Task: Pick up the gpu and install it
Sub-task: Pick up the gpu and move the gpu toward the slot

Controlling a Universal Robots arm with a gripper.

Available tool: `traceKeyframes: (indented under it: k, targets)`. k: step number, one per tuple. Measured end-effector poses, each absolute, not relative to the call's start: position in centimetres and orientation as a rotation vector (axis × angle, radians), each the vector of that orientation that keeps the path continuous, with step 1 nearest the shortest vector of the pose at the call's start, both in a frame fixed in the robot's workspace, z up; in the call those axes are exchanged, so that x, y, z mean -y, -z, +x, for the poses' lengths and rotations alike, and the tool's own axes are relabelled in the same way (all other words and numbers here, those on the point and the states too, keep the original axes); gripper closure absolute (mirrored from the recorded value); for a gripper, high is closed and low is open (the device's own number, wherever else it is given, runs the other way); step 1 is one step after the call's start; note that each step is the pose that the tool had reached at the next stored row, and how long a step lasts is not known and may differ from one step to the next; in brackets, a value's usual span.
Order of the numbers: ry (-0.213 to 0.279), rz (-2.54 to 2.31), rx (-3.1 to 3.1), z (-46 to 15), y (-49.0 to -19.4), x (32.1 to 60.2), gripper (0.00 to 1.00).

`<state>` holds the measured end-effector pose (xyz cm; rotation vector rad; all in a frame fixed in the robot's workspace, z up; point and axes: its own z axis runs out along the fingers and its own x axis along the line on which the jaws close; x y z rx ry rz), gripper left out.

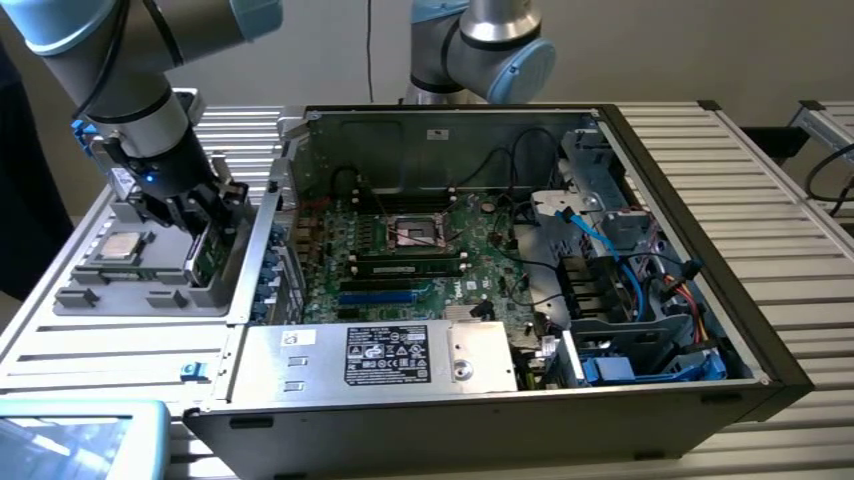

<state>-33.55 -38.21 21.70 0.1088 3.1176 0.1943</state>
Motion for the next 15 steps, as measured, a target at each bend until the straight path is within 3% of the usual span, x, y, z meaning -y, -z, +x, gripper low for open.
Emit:
traceKeyframes:
  k: [2,5,15]
  targets:
    - [-0.194,0.109,-3.118,-33.56,-21.69,38.21,0.58]
    - [-0.194,0.109,-3.118,-33.57,-21.69,38.21,0.71]
    - [-0.198,0.109,-3.117,-33.62,-22.42,38.21,0.71]
